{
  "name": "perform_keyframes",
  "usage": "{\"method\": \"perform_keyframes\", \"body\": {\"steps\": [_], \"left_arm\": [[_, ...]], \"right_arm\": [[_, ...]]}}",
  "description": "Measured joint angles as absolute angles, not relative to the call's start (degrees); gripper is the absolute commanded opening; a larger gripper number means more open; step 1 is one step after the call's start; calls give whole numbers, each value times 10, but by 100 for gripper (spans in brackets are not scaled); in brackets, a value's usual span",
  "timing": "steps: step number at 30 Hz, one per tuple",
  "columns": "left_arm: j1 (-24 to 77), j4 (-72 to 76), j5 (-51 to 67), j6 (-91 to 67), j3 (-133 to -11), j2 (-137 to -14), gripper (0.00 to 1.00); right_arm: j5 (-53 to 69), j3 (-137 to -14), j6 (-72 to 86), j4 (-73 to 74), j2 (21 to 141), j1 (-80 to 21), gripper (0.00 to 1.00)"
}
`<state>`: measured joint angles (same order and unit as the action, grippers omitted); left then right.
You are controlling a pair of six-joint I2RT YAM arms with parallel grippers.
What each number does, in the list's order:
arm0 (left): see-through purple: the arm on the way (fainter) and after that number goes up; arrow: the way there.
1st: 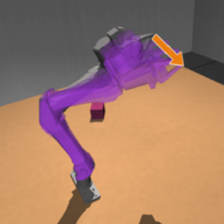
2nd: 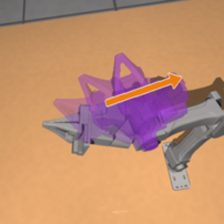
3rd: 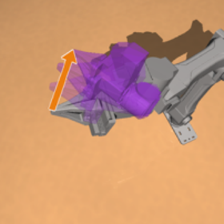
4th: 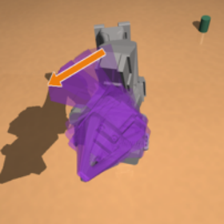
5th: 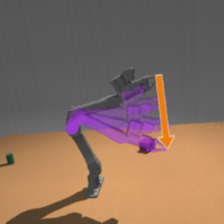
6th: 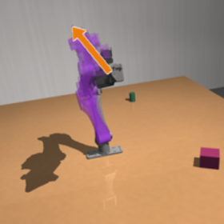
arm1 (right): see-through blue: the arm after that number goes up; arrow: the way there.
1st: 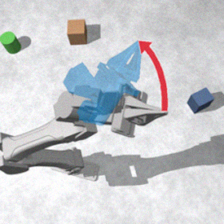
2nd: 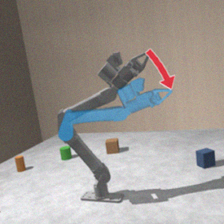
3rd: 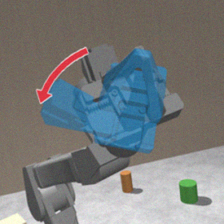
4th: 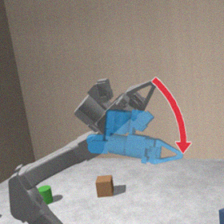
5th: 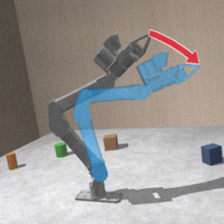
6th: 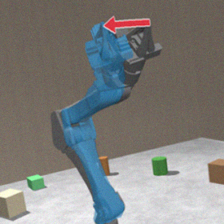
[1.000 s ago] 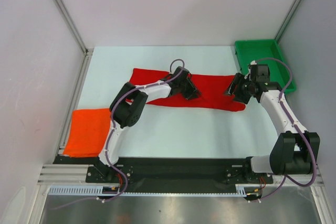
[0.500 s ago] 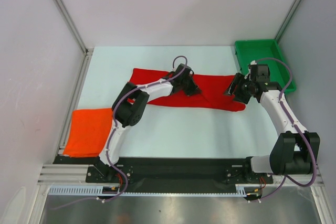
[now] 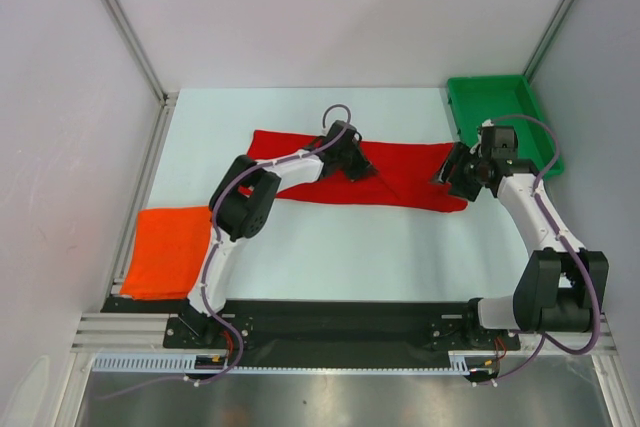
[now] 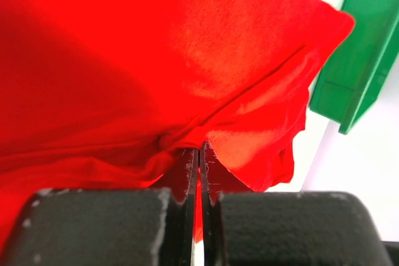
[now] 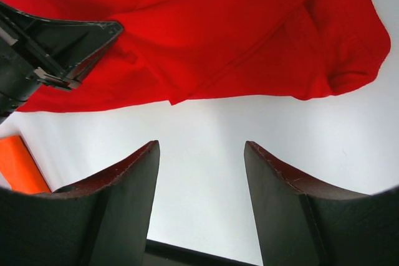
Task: Fold and stack the t-shirts
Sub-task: Fold the tshirt
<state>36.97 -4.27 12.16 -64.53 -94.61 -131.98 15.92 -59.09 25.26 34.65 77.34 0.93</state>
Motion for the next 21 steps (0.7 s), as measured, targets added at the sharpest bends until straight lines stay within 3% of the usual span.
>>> {"method": "perform_keyframes", "body": {"steps": [5, 8, 21], "left_arm": [[367, -37, 134, -639, -947, -1320, 13], [366, -39, 138, -633, -947, -1320, 33], [359, -102, 167, -505, -939, -1246, 40]], "right_arm": [[159, -586, 252, 340, 783, 11, 63], [157, -586, 252, 336, 798, 11, 63], [134, -604, 255, 327, 882, 11, 59]]}}
